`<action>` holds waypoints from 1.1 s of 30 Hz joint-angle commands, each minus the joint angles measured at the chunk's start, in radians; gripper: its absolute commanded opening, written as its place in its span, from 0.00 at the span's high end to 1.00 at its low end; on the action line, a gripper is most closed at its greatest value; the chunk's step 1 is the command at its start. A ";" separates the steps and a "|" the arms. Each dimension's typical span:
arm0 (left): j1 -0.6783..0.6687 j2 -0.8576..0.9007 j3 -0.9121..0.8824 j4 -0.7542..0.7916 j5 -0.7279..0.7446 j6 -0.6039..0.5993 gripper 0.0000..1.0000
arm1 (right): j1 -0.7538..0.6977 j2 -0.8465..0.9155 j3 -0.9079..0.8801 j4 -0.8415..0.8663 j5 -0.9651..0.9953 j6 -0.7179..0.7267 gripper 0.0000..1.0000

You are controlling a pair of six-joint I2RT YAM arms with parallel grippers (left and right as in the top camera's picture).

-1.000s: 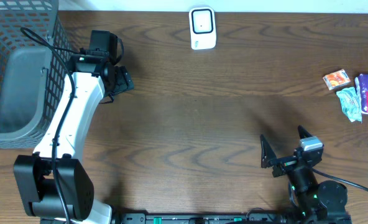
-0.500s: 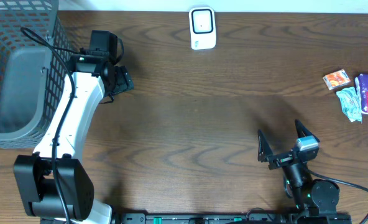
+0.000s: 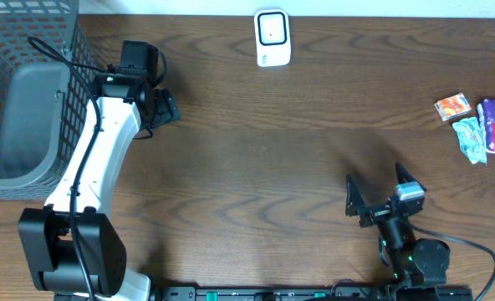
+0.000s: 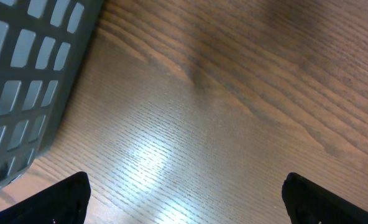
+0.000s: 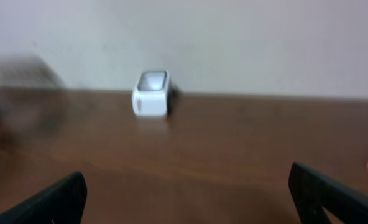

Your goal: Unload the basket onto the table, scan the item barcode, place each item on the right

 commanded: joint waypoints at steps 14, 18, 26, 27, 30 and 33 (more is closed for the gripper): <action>0.003 0.003 0.008 -0.003 -0.017 -0.013 0.02 | -0.008 -0.006 -0.004 -0.033 0.067 -0.005 0.01; 0.003 0.003 0.008 -0.003 -0.017 -0.013 0.02 | -0.008 -0.006 -0.004 -0.035 0.074 -0.051 0.01; 0.003 0.003 0.008 -0.003 -0.017 -0.013 0.02 | -0.008 -0.006 -0.004 -0.037 0.087 -0.052 0.01; 0.003 0.003 0.008 -0.003 -0.017 -0.013 0.02 | -0.008 -0.006 -0.004 -0.037 0.089 -0.052 0.01; 0.003 0.003 0.008 -0.003 -0.017 -0.013 0.02 | -0.008 -0.006 -0.003 -0.039 0.100 -0.051 0.01; 0.003 0.003 0.008 -0.003 -0.017 -0.013 0.02 | -0.008 -0.006 -0.003 -0.044 0.140 -0.042 0.01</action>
